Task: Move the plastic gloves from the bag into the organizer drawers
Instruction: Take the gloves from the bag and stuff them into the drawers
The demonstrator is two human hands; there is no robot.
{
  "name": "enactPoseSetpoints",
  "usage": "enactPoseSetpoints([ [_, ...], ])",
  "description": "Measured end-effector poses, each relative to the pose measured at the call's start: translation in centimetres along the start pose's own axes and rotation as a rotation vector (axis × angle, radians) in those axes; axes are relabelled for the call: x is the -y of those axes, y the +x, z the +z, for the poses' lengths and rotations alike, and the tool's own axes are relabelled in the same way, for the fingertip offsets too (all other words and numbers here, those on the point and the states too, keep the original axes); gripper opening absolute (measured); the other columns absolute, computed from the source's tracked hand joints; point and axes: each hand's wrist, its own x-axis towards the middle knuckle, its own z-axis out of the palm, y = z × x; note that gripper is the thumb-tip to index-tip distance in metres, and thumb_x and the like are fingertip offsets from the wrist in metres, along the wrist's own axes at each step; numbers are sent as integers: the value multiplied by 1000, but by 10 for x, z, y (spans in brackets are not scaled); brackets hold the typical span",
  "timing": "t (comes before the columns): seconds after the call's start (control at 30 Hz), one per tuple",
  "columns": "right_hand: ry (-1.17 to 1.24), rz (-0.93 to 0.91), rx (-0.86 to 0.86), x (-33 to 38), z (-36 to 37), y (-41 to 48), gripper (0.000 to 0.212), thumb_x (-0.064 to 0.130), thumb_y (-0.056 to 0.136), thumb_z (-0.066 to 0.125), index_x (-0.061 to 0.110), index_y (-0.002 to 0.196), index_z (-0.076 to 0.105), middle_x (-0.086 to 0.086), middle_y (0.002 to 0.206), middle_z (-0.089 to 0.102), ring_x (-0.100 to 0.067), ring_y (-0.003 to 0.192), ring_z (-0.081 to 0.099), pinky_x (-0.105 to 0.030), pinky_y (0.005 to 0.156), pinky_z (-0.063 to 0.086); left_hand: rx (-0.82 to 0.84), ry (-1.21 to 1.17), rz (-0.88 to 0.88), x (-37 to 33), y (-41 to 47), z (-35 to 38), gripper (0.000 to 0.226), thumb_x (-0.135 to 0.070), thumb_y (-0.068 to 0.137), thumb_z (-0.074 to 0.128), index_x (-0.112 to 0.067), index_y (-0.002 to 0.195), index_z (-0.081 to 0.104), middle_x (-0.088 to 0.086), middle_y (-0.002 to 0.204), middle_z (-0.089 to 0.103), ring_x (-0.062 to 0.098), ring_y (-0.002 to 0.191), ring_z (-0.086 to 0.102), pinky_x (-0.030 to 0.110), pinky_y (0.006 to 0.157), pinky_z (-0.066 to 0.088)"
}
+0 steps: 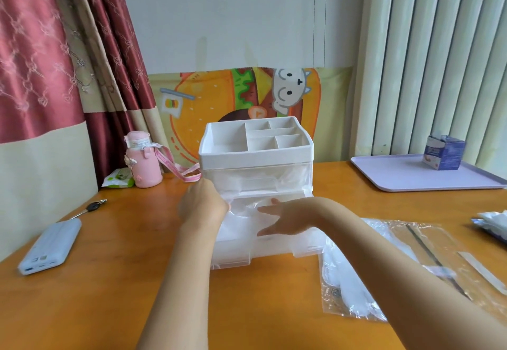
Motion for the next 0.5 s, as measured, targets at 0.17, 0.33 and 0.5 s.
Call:
enactPoseSetpoints([
  [0.17, -57, 9, 10, 4, -4, 4, 73, 56, 95, 40, 24, 153, 10, 0, 161, 6, -25, 145, 16, -36, 114, 14, -38, -1, 4, -5, -6, -6, 21, -19, 83, 71, -12, 102, 67, 7, 105, 68, 28, 96, 64, 29, 67, 46],
  [0.33, 3, 75, -56, 4, 4, 25, 80, 56, 92, 46, 22, 154, 7, -4, 161, 2, -28, 147, 5, -40, 115, 13, -130, -164, 179, -19, -29, -34, 7, -17, 85, 70, -12, 89, 71, 5, 100, 70, 25, 97, 63, 27, 67, 41],
  [0.5, 48, 77, -93, 5, 14, 47, 78, 56, 92, 44, 19, 153, 11, -4, 159, 17, -30, 147, 5, -42, 116, 14, 268, -144, 371, -32, -40, -23, 14, -18, 88, 64, -12, 78, 73, 3, 77, 68, 18, 72, 61, 17, 59, 43],
])
